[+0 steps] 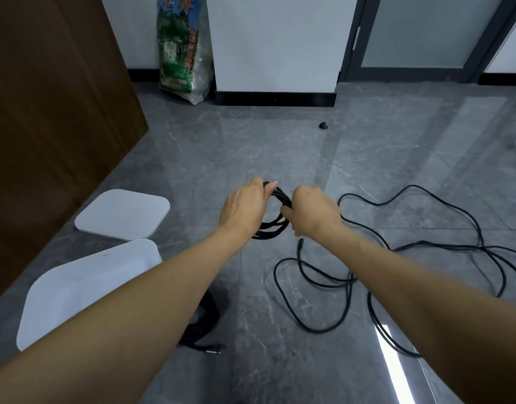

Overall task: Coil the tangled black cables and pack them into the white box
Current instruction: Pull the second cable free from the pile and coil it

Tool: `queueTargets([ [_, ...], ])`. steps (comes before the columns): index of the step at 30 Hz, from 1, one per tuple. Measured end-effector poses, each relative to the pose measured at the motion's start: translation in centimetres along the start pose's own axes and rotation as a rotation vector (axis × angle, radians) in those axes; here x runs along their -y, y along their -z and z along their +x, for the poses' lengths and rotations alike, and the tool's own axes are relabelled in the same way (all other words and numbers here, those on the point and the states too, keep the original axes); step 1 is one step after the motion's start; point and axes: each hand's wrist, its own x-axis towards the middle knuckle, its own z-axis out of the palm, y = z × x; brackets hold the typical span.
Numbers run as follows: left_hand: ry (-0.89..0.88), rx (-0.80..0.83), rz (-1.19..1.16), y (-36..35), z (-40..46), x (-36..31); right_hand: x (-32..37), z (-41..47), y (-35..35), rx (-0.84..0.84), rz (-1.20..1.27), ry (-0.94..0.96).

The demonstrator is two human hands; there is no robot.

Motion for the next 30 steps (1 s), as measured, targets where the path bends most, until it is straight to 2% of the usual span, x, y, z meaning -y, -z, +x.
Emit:
queueTargets([
  [2, -0.054, -0.010, 0.016, 0.3, 0.2, 0.4, -0.3, 0.4, 0.0, 0.068, 0.144, -0.034],
  [6, -0.146, 0.009, 0.047, 0.8, 0.2, 1.1, -1.3, 0.3, 0.1, 0.197, 0.676, -0.044],
  [9, -0.200, 0.005, 0.111, 1.2, 0.4, 1.2, -1.7, 0.0, 0.0, 0.214, 0.864, -0.007],
  [12, -0.206, -0.011, 0.124, 1.7, 0.4, 1.1, -1.4, -0.1, 0.1, 0.235, 1.178, -0.078],
  [14, -0.192, -0.020, 0.140, 1.8, 0.5, 1.1, -1.0, 0.0, 0.2, 0.235, 1.253, -0.141],
  [16, -0.186, -0.003, 0.179, 1.7, 0.6, 1.3, -1.0, 0.2, 0.2, 0.249, 1.175, -0.148],
  [17, -0.188, 0.012, 0.194, 1.7, 0.5, 1.5, -1.2, 0.2, 0.3, 0.256, 1.059, -0.115],
  [20, -0.239, 0.080, 0.194, 1.5, 0.0, 1.9, -2.1, 0.5, 0.8, 0.202, 0.464, 0.067],
  [21, -0.259, 0.108, 0.191, 1.5, -0.1, 1.9, -2.3, 0.7, 0.8, 0.183, 0.335, 0.114],
  [24, -0.286, 0.161, 0.131, 1.1, -0.2, 2.2, -2.8, 1.0, 0.7, 0.130, 0.165, 0.140],
  [26, -0.268, 0.163, -0.028, 0.9, 0.0, 2.4, -3.3, 1.0, 0.6, 0.003, 0.017, 0.137],
  [28, -0.239, 0.141, -0.210, 0.7, 0.2, 2.3, -3.7, 1.0, 0.8, -0.116, 0.055, 0.141],
  [30, -0.189, 0.123, -0.389, 0.7, 0.3, 2.0, -3.7, 0.9, 1.1, -0.157, 0.271, 0.142],
])
